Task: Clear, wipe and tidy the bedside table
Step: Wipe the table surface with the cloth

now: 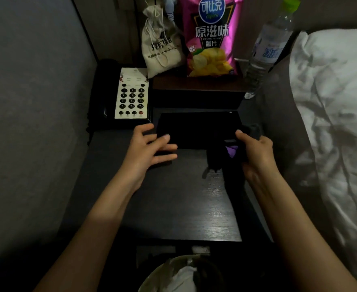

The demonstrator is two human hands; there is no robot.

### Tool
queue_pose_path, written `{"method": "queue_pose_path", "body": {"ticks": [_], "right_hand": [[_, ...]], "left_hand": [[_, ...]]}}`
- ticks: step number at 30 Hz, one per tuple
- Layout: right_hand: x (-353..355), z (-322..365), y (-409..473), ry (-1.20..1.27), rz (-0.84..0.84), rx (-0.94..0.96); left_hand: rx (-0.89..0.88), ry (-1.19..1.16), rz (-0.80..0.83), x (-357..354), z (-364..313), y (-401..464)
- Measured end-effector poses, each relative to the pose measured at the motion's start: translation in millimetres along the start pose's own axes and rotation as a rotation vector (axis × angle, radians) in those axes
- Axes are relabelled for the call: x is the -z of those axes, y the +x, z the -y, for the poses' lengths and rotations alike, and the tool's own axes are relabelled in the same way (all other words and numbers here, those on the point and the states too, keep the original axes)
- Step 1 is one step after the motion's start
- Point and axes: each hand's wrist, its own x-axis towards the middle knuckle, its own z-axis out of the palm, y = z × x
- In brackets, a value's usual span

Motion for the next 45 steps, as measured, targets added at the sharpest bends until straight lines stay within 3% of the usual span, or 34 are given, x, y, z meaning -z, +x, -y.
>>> {"method": "queue_pose_path", "body": {"ticks": [5,20,28,33,39,45], "right_hand": [[-9,-8,3,-0.057,0.033,0.008],[-13,-10,29,-0.487,0.018,0.203],[-5,-2,40,-0.837,-0.084,0.324],[-5,0,38,-0.930,-0.147,0.398],[-7,0,37,-1.029,-0.167,0.400],[-6,1,34,-1.085,-0.163,0.423]], "left_hand": [[-0.166,0.261,-0.137,-1,7,14],[-0.238,0.359,-0.253,3,14,49],[-0.283,0.462,-0.285,4,19,58],[-0.322,0.569,-0.289,2,17,55],[-0.439,1.045,-0.270,3,10,44],[-0.464,1.312,-0.266,0,5,39]]}}
